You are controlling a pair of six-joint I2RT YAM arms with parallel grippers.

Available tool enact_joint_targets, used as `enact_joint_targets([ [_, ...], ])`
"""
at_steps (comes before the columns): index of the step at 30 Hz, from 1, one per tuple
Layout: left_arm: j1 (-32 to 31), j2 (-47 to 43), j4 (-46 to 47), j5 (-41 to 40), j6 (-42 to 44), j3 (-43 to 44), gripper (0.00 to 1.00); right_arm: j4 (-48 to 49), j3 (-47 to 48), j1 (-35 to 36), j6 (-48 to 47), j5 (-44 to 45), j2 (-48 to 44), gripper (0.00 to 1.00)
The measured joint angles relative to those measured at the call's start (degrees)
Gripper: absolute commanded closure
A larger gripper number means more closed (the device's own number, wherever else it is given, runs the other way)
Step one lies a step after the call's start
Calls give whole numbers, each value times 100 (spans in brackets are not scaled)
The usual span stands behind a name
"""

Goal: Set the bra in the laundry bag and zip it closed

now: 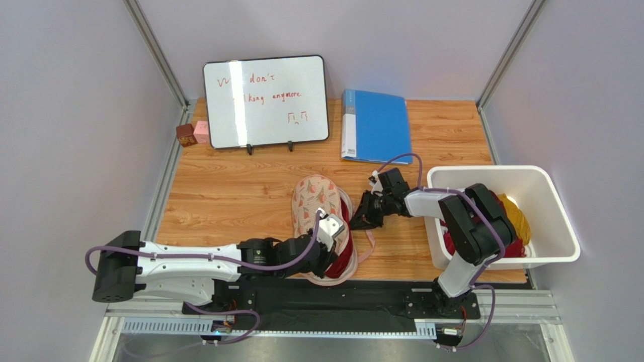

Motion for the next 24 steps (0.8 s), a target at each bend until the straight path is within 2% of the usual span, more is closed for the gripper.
enact_joint_targets([
  [1, -2, 0, 28, 66, 20, 0, 89, 2, 2, 0, 0, -2, 4, 85],
  [2, -2, 0, 48, 109, 39, 0, 77, 2, 2, 0, 0, -4, 9, 85],
  [4, -2, 2, 96, 201, 81, 0, 62, 9, 15, 0, 0, -24, 42, 85],
  [10, -2, 103, 70, 271, 20, 0, 45, -20, 59, 0, -28, -55, 76, 83],
  [13, 37, -120, -79, 166, -103, 2, 43, -192, 111, 0, -142, 63, 4, 77],
  [16, 310, -697, -199, 232, -339, 2, 43, -577, 129, 7, -363, 389, -284, 66],
  [20, 1528, -1545, -535, 481, -1014, 7, 46, -1152, 131, 9, -643, 844, -850, 58],
  [24, 2778, -1845, -1062, 837, -1665, -105, 46, -1685, 131, 83, -846, 1283, -1543, 48],
])
